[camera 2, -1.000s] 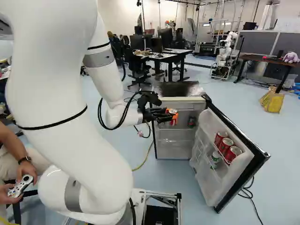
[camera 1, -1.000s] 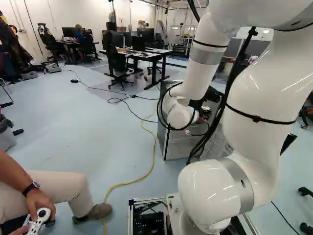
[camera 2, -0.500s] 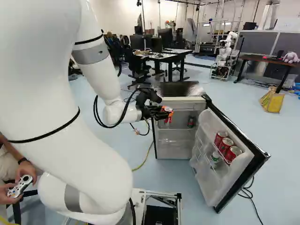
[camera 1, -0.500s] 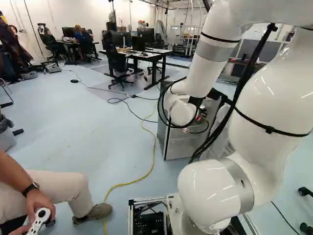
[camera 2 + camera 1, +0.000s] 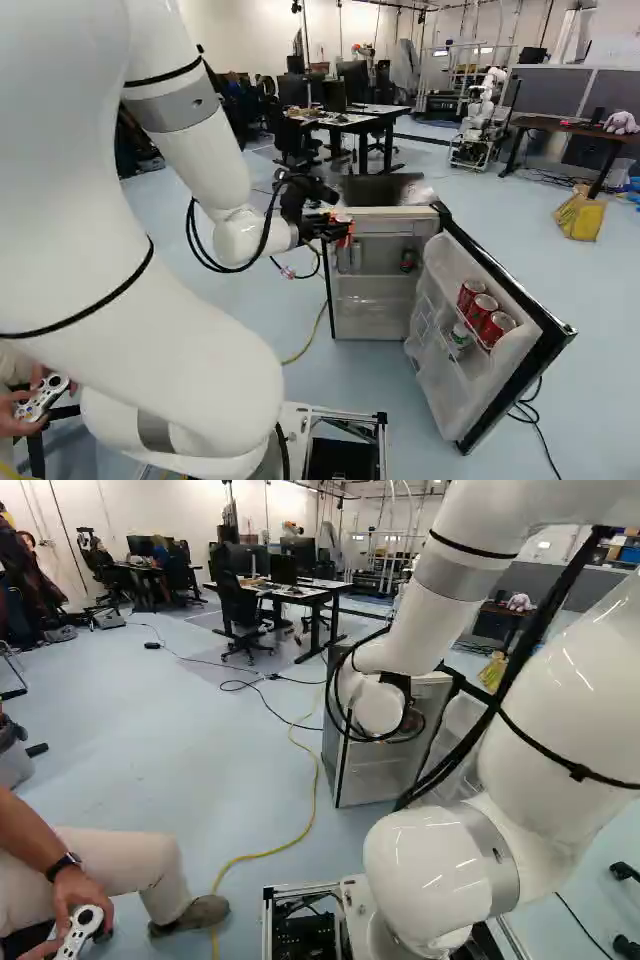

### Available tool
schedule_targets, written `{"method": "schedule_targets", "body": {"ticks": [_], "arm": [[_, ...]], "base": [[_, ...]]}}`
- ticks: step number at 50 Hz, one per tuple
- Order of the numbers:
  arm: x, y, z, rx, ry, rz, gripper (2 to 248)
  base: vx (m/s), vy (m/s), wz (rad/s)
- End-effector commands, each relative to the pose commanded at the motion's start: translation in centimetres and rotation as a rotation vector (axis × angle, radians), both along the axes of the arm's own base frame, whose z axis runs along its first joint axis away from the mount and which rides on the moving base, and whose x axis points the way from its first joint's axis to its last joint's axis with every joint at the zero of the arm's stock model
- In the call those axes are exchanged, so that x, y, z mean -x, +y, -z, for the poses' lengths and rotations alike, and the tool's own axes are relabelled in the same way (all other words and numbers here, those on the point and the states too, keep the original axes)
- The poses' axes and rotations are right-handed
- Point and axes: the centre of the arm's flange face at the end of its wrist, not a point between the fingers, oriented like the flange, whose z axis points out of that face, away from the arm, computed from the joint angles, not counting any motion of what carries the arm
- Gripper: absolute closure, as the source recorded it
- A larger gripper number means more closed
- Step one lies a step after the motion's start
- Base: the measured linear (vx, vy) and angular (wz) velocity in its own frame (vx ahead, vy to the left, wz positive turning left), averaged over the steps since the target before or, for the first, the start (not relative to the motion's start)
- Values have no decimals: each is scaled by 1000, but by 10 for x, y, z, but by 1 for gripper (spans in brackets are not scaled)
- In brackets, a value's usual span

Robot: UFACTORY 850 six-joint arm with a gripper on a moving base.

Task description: Grab a drink from the fridge

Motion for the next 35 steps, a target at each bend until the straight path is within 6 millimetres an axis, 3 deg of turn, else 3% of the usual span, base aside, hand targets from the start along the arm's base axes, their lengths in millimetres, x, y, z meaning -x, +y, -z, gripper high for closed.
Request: {"method": "schedule_targets", "body": {"ticks": [35], "arm": [[-2, 11, -27, 67, 21, -290, 160]], "base": [[0, 0, 0]]}}
